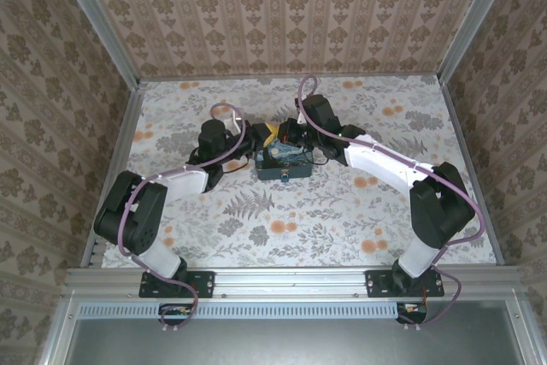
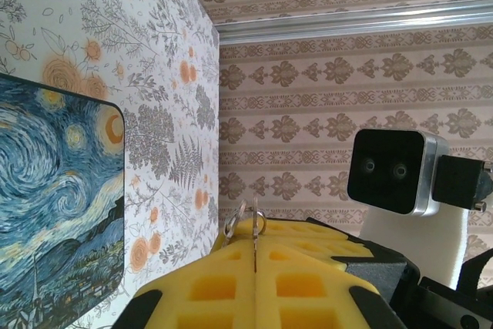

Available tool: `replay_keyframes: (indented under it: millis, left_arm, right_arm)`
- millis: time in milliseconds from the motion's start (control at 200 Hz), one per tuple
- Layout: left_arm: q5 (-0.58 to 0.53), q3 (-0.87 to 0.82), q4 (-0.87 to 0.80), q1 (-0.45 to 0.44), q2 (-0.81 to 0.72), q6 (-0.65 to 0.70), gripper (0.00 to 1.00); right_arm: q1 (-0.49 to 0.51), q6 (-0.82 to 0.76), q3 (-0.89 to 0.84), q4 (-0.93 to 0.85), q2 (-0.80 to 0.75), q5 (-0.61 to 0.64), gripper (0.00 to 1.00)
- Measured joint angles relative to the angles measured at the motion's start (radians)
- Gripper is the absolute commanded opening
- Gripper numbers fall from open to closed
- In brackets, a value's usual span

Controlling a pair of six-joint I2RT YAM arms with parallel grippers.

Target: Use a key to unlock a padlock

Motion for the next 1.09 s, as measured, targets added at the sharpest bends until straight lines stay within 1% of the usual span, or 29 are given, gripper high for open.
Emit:
replay_keyframes:
  millis: [100,115,120,125,140,215,255,280,355,465,570,645,750,805,815,855,960,1095]
  left_arm:
    - [0.0,0.0,-0.004,0.0,0.0,0.0,0.0]
    - [0.0,0.0,-0.006,0.0,0.0,0.0,0.0]
    - [0.0,0.0,-0.006,0.0,0.0,0.0,0.0]
    - [0.0,0.0,-0.006,0.0,0.0,0.0,0.0]
    - [0.0,0.0,-0.007,0.0,0.001,0.0,0.0]
    - [0.001,0.0,-0.011,0.0,0.004,0.004,0.0]
    - [0.002,0.0,-0.014,0.001,0.005,0.009,0.0]
    - [0.002,-0.001,-0.014,0.003,0.005,0.014,0.0]
    - [0.005,-0.001,-0.018,0.011,0.005,0.028,0.0]
    - [0.021,-0.001,-0.035,0.021,0.005,0.055,0.0]
    - [0.05,0.001,-0.086,0.026,0.005,0.092,0.0]
    - [0.069,0.013,-0.134,0.026,0.005,0.122,0.0]
    - [0.1,0.052,-0.211,0.031,0.003,0.182,0.0]
    - [0.111,0.075,-0.259,0.039,-0.002,0.225,0.0]
    - [0.113,0.079,-0.27,0.04,-0.004,0.231,0.0]
    - [0.117,0.096,-0.309,0.045,-0.012,0.263,0.0]
    - [0.126,0.146,-0.423,0.053,-0.042,0.355,0.0]
    - [0.14,0.214,-0.534,0.053,-0.069,0.46,0.0]
  right_arm:
    - [-0.004,0.0,-0.008,0.003,-0.002,0.0,0.0]
    - [-0.005,0.0,-0.01,0.003,-0.003,0.0,0.02]
    - [-0.005,0.0,-0.012,0.004,-0.003,0.0,0.05]
    - [-0.005,0.0,-0.012,0.004,-0.003,0.0,0.05]
    - [-0.006,0.0,-0.017,0.006,-0.005,-0.001,0.1]
    - [-0.016,0.003,-0.044,0.019,-0.02,-0.004,0.37]
    - [-0.025,0.003,-0.071,0.025,-0.037,-0.004,0.46]
    - [-0.032,0.002,-0.089,0.027,-0.049,-0.004,0.49]
    - [-0.062,0.005,-0.152,0.028,-0.093,-0.002,0.55]
    - [-0.101,0.004,-0.222,0.025,-0.151,0.002,0.6]
    - [-0.124,-0.002,-0.257,0.024,-0.192,0.003,0.62]
    - [-0.135,-0.016,-0.272,0.024,-0.214,0.003,0.67]
    - [-0.149,-0.044,-0.285,0.025,-0.238,0.003,0.79]
    - [-0.158,-0.055,-0.291,0.024,-0.248,0.006,0.89]
    - [-0.162,-0.06,-0.292,0.025,-0.251,0.006,0.92]
    - [-0.171,-0.076,-0.295,0.025,-0.259,0.014,0.99]
    - [-0.206,-0.082,-0.323,0.04,-0.3,0.024,1.0]
    - [-0.276,-0.066,-0.355,0.087,-0.345,0.019,1.0]
